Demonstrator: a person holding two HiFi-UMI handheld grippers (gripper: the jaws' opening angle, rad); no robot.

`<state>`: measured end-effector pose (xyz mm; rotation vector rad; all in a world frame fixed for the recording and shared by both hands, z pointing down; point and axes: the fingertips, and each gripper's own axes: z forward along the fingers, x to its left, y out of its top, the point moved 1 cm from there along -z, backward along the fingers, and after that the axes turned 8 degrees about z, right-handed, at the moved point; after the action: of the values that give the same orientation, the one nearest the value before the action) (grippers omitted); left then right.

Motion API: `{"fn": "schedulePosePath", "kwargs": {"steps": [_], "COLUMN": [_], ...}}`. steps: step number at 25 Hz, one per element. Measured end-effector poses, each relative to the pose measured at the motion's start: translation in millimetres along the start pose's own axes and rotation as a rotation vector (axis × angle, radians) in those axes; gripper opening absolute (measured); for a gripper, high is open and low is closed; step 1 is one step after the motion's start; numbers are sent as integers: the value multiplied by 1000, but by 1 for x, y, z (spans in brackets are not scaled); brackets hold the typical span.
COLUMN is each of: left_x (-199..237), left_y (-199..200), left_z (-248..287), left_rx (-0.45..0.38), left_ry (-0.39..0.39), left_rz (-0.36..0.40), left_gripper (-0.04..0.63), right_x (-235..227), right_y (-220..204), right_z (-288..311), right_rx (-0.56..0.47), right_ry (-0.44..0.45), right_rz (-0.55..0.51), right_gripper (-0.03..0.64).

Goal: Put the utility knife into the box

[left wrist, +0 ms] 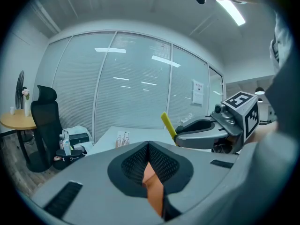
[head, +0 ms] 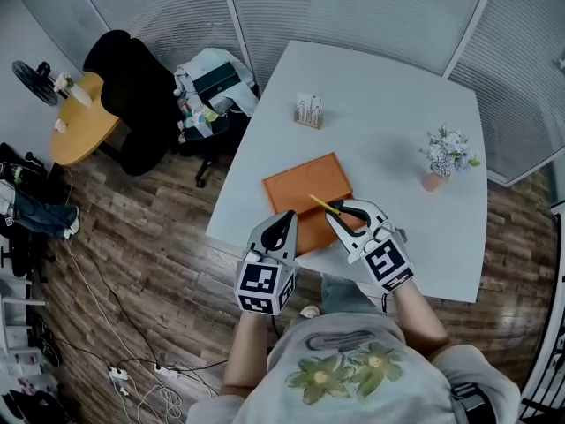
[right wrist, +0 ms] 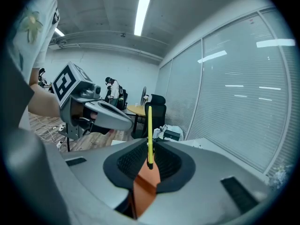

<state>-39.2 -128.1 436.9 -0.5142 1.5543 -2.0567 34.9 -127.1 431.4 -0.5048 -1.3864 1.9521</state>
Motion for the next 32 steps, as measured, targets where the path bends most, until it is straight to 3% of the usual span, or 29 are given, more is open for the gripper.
{"fn": "schedulePosePath", "kwargs": {"steps": [32], "left_x": [23], "left_y": [-44], "left_z": [19], "left_rx": [108], "left_ry": [24], "left_rz": [-52], "left_gripper": [0], "right_x": [-2], "right_y": [-54], "right_z": [46], "right_rx": [162], "right_ry": [116], "right_rz": [-123], "right_gripper": [54]}}
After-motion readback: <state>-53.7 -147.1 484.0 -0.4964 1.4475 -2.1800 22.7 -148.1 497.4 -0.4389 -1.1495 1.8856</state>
